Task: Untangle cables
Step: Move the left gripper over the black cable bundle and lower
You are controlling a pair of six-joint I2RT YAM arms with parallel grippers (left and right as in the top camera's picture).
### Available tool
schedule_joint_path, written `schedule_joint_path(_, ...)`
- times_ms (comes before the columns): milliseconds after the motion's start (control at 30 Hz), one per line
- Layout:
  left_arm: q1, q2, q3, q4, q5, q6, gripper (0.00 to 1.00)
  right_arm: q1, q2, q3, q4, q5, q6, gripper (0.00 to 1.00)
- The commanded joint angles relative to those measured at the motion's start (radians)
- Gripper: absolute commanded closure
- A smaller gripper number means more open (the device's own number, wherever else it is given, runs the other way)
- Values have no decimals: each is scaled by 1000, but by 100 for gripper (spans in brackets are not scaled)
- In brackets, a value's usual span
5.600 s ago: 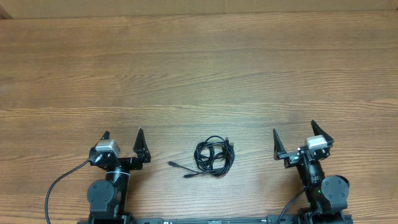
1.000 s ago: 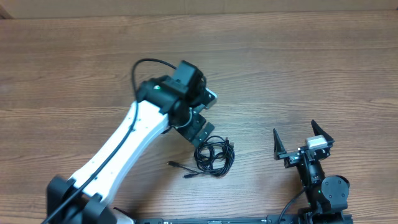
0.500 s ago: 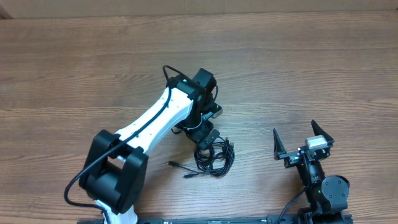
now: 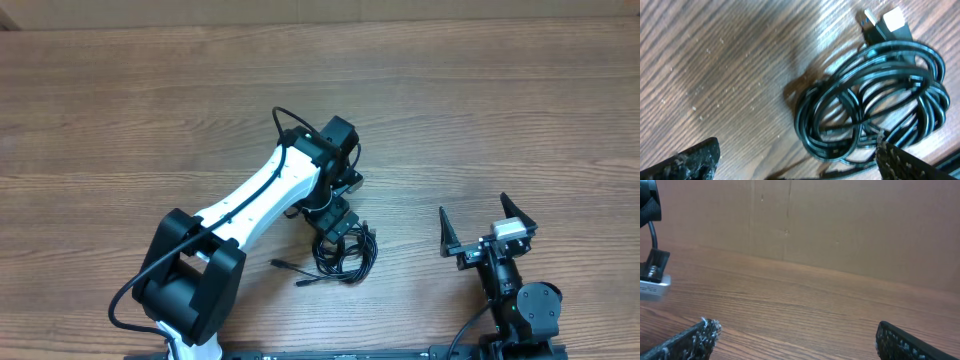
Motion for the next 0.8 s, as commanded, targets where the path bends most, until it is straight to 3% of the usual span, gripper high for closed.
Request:
schedule_joint_path(0, -15, 9, -41, 19, -38, -40, 1, -2, -7, -11, 3, -1, 0, 0)
schedule_joint_path(267, -15, 9, -108, 82, -165, -111, 1, -2, -7, -11, 3, -1, 0, 0)
schedule_joint_path(433, -19, 9, -112, 107, -166, -137, 10, -2, -7, -11, 3, -1, 0, 0)
schedule_joint_path(567, -32, 9, -114, 138, -164, -136, 4, -2, -7, -11, 3, -1, 0, 0)
schedule_joint_path(767, -54, 9, -114, 145, -158, -136, 4, -2, -7, -11, 3, -1, 0, 0)
